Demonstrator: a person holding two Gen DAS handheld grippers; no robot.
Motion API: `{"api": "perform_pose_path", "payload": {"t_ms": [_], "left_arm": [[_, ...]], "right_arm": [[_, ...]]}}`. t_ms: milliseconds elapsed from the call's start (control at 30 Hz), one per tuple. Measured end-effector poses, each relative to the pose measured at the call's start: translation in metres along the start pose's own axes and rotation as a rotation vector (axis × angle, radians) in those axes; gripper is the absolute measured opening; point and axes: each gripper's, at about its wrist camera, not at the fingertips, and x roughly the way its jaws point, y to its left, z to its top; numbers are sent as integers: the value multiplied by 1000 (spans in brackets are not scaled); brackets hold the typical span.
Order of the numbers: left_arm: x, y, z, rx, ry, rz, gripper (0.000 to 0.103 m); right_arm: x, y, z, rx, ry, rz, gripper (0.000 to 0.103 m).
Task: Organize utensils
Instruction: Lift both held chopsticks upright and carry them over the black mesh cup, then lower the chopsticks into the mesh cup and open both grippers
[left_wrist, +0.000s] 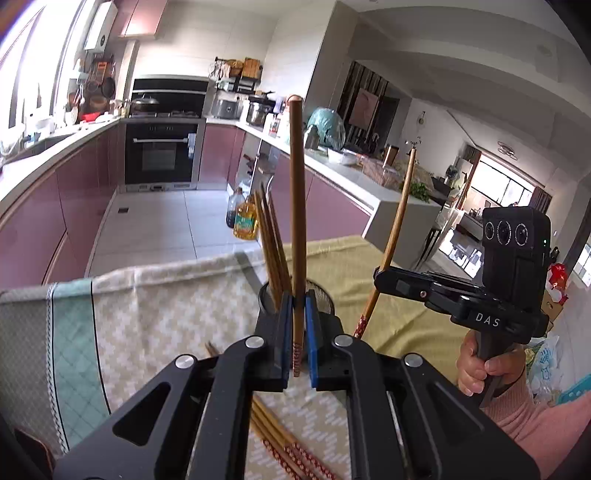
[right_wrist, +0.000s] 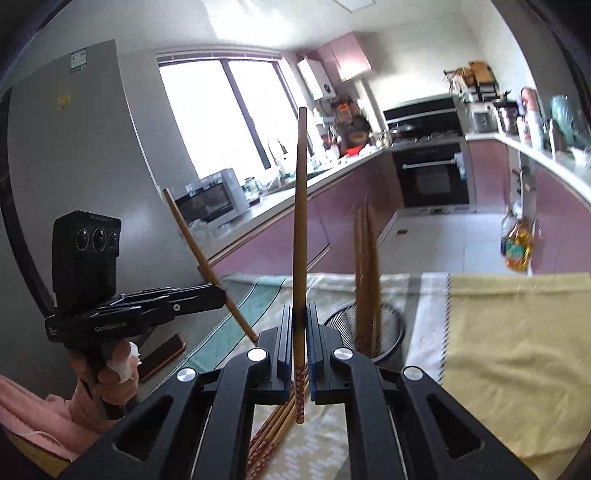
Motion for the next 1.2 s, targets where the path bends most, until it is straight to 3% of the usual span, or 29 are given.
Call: {"api": "perform_pose_path", "payload": {"t_ms": [367, 567, 800, 1200], "left_arm": [[3, -10, 45, 46, -66, -10, 8], [23, -10, 42, 59, -3, 16, 8], [54, -4, 24, 81, 132, 32, 8], [97, 6, 16, 83, 269, 9, 8]], "right_arm": [[6, -11, 32, -46, -45, -61, 6], [24, -15, 31, -60, -13, -102, 6], [52, -25, 25, -52, 96, -126, 6], [88, -42, 14, -23, 279, -144, 6]]}}
